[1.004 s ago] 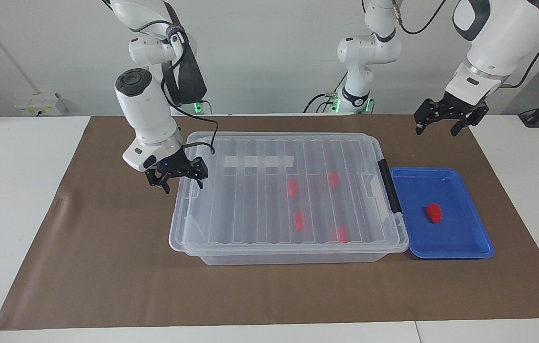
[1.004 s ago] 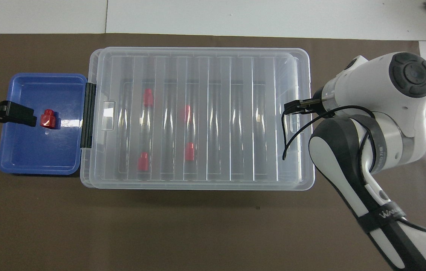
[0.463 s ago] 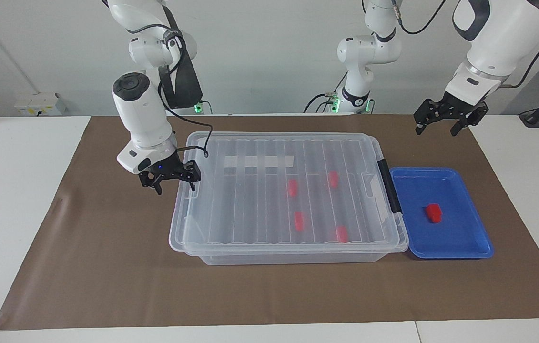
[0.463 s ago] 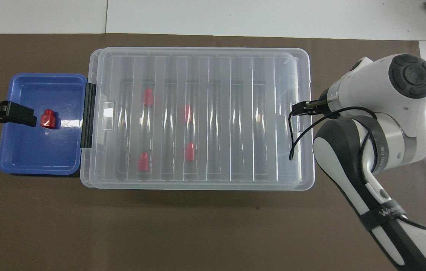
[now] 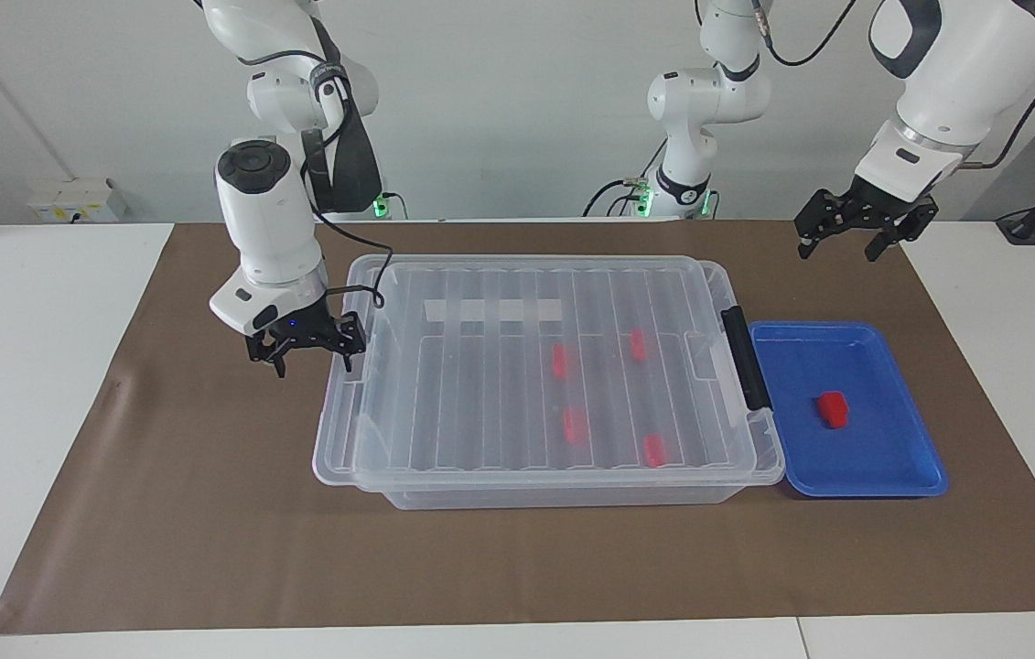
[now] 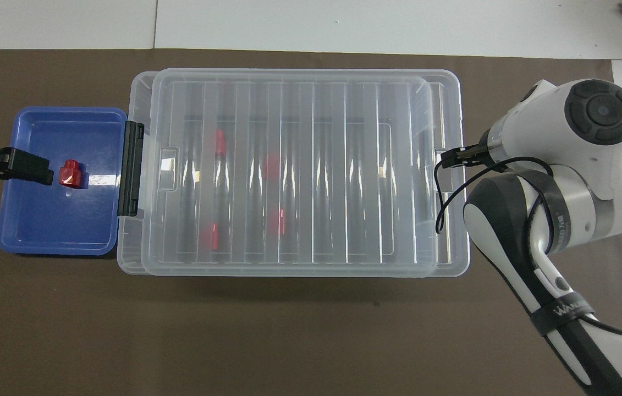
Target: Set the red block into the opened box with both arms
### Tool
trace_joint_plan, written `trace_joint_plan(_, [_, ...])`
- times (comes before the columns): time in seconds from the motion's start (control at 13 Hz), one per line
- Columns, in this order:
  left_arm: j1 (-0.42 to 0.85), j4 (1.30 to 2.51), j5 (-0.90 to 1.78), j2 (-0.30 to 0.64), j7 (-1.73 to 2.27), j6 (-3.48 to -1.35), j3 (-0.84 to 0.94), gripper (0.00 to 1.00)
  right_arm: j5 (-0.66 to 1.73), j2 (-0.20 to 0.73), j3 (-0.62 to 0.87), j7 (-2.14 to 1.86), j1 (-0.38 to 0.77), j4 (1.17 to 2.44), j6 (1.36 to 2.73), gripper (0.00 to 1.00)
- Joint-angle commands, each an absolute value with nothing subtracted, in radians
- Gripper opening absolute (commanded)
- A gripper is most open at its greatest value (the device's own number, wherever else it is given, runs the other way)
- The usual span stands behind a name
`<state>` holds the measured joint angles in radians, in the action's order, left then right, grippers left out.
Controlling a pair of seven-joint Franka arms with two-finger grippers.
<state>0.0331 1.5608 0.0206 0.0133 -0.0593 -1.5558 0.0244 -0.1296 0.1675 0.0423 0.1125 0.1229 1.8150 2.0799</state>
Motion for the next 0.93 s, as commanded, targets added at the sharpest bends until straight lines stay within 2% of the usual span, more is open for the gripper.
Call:
trace_joint_plan(0.0, [0.038, 1.603, 0.017, -0.020, -0.046, -1.582, 0.020, 1.00, -0.170, 0.152, 0.046, 0.115, 0.089, 1.818, 2.047, 1.00])
trace_joint_plan(0.54, [0.038, 1.603, 0.017, -0.020, -0.046, -1.582, 0.020, 1.00, -0.172, 0.137, 0.044, 0.110, 0.028, 1.793, 1.968, 1.00])
trace_joint_plan(0.85, [0.038, 1.603, 0.017, -0.020, -0.046, -1.582, 0.020, 1.00, -0.172, 0.132, 0.046, 0.104, 0.020, 1.799, 1.967, 1.00])
